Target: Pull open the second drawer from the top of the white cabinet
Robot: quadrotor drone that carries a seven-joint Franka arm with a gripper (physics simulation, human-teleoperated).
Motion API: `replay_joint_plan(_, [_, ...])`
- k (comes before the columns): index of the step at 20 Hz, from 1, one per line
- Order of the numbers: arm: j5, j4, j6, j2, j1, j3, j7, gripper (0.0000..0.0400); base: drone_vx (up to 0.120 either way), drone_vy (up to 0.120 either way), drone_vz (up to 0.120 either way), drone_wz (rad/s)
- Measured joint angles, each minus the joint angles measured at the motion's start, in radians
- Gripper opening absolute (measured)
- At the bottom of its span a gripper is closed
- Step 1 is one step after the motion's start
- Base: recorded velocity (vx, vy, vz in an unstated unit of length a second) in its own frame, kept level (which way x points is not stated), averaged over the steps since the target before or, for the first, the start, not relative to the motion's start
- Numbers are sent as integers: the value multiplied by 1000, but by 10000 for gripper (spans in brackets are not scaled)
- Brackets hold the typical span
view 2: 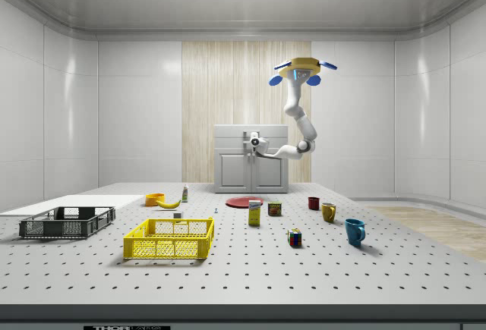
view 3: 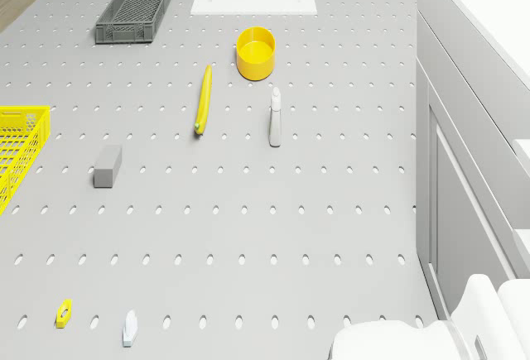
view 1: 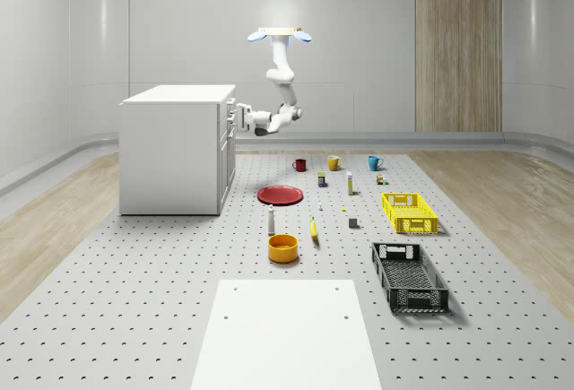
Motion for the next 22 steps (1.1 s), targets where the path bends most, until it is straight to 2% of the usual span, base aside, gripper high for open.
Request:
replay_joint_plan(2, [5,2,-2,3,-8,8,-1,203,0,0,0,0])
replay_joint_plan(5, [10,3,-6,6,-19,19,2,154,0,0,0,0])
replay_joint_plan(6, [-10,10,-6,1,-26,26,51,191,0,0,0,0])
replay_joint_plan(7, [-17,12,-6,1,-31,30,46,190,0,0,0,0])
replay_joint_plan(10, [-7,9,-11,5,-39,36,31,165,0,0,0,0])
replay_joint_plan(14, [-7,1,-25,1,-54,38,24,150,0,0,0,0])
replay_joint_plan(15, [-7,0,-28,0,-57,39,27,148,0,0,0,0])
replay_joint_plan(16, [-17,3,-29,-4,-62,42,61,169,0,0,0,0])
replay_joint_plan(17, [-10,-3,-32,0,-63,39,8,159,0,0,0,0])
replay_joint_plan(18, [-6,-7,-36,-1,-65,37,-2,146,0,0,0,0])
replay_joint_plan(20, [-6,-10,-44,-7,-72,36,6,133,0,0,0,0])
replay_joint_plan(22, [-11,-13,-51,-12,-80,36,29,136,0,0,0,0])
